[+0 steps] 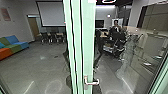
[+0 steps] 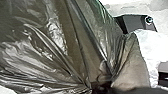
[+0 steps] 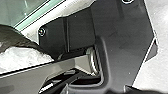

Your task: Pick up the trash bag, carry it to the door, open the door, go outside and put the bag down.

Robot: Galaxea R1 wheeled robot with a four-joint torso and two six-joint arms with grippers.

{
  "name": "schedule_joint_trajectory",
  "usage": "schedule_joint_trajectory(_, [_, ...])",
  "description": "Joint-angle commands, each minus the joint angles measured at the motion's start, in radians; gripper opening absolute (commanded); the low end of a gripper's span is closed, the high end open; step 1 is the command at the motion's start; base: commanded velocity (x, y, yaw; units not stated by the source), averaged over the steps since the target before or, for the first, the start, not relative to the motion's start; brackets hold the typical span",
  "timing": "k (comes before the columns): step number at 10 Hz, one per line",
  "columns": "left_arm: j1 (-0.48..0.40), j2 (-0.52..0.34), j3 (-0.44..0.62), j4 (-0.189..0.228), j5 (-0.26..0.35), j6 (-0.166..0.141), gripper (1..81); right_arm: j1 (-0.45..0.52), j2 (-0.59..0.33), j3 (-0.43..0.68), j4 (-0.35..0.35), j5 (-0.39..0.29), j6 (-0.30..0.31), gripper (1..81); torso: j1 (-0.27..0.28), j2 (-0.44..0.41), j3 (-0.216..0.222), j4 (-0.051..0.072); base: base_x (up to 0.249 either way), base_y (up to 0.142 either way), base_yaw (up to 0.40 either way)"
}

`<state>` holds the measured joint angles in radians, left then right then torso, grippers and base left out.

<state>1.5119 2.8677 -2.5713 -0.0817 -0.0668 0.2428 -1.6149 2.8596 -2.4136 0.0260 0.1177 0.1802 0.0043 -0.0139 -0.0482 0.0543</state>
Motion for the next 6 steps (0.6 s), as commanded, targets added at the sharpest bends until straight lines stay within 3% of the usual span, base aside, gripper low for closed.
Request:
schedule_joint_trajectory(1, [-0.045,-0.013,-0.003,0.011,0.055,0.009,1.0,0.031,-0.004,0.009,-0.011,-0.053,-0.002,81.1,0.0,0.0,0.0,0.0,0.0,0.0,0.196])
schedule_joint_trajectory(6, [-0.045,-0.013,-0.004,0.011,0.055,0.009,1.0,0.031,-0.003,0.009,-0.011,-0.053,-0.002,81.1,0.0,0.0,0.0,0.0,0.0,0.0,0.196])
